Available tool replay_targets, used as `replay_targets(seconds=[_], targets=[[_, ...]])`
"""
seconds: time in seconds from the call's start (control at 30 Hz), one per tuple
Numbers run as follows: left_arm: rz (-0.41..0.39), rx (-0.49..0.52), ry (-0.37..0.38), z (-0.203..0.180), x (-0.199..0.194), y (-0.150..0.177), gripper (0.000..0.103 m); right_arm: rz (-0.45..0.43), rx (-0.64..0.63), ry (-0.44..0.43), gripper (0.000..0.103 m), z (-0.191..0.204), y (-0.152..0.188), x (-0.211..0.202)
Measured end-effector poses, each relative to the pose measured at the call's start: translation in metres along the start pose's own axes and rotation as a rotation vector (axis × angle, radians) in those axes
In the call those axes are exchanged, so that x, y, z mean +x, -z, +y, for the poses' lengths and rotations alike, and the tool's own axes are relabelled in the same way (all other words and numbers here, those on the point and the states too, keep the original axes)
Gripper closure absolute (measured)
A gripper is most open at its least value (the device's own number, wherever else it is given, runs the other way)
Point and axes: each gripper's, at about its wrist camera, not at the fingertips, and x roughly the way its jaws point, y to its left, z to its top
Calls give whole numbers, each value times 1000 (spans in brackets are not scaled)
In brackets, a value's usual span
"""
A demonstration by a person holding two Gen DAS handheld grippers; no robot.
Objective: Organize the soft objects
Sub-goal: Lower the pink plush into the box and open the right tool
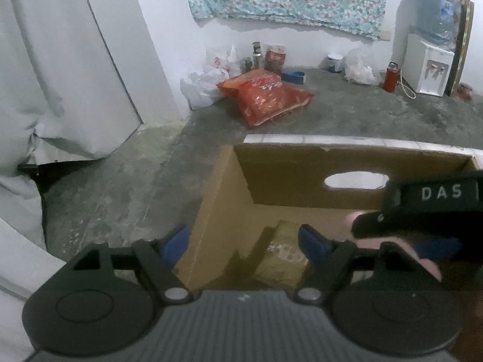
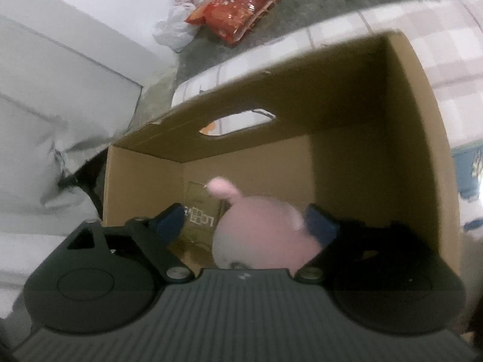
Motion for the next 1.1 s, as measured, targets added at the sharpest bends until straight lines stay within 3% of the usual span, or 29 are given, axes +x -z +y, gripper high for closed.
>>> replay_targets(seconds=[0.2, 0.33, 0.6, 0.67, 0.7, 0.77, 1.1], targets=[[-4, -31, -22, 19, -21, 3, 22, 39, -70, 18, 7, 5, -5, -3], [-22, -89, -30, 44, -40, 9, 22, 89, -247, 50, 5, 20, -2, -4], [-40, -198, -22, 83, -64, 27, 22, 191, -621, 264, 1, 50, 33, 18], [-43, -214, -15, 88, -67, 32, 22, 205, -696, 340, 3, 52, 43, 29], [-46, -222, -9, 90, -68, 35, 22, 205, -725, 367, 12, 51, 46, 32], [-52, -239, 0, 94, -70, 39, 22, 184, -766, 429, 15, 48, 50, 38], [-46, -286, 32, 102, -66, 50, 22, 86, -592, 318, 15, 57, 26, 39]])
